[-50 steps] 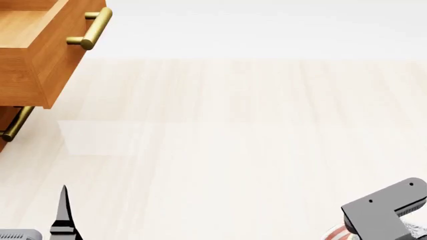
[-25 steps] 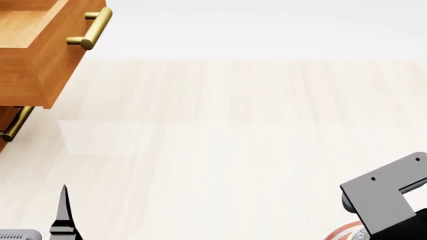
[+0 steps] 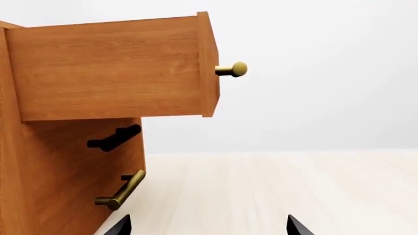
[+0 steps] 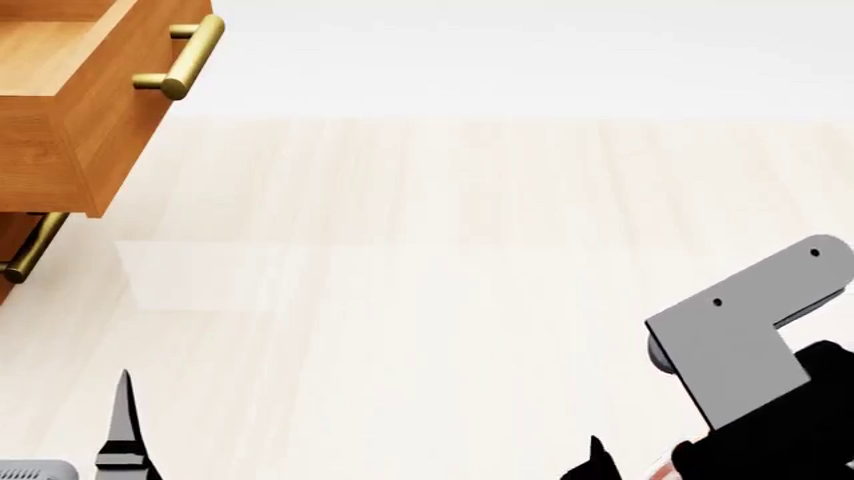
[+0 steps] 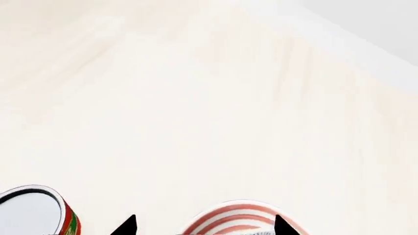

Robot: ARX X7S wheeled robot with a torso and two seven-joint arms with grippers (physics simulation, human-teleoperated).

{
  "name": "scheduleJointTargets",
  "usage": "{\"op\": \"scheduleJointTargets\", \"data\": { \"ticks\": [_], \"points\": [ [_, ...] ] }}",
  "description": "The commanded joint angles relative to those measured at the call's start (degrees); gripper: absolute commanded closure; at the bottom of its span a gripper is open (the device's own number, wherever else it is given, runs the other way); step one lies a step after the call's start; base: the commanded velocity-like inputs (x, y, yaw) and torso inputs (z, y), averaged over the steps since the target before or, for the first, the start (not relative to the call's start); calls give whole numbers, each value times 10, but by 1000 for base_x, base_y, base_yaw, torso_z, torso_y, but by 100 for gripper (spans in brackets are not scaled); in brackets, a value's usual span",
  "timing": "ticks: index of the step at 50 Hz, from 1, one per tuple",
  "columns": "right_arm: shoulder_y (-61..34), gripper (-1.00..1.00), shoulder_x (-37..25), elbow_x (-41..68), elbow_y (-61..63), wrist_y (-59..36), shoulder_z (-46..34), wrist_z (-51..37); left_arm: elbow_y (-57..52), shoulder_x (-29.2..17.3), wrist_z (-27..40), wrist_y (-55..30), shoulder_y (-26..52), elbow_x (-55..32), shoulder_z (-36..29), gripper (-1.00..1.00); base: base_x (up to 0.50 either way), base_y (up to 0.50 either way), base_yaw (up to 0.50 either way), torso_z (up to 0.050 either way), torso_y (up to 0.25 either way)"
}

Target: Put the bowl on the plate.

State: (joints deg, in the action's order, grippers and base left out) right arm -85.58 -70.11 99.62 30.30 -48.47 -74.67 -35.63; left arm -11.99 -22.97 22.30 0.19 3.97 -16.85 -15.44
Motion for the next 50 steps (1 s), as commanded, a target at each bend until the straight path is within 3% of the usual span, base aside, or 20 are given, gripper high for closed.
{"op": "scheduleJointTargets", "data": {
  "ticks": [1,50],
  "points": [
    [-12,-100,10,-19,17,13,16,-1,-4,-3,3,0,-3,-1,1,-100,0,0,0,0,0],
    [-55,-100,0,-111,158,110,100,-20,-23,-9,12,-8,-3,4,-7,-100,0,0,0,0,0]
  ]
}}
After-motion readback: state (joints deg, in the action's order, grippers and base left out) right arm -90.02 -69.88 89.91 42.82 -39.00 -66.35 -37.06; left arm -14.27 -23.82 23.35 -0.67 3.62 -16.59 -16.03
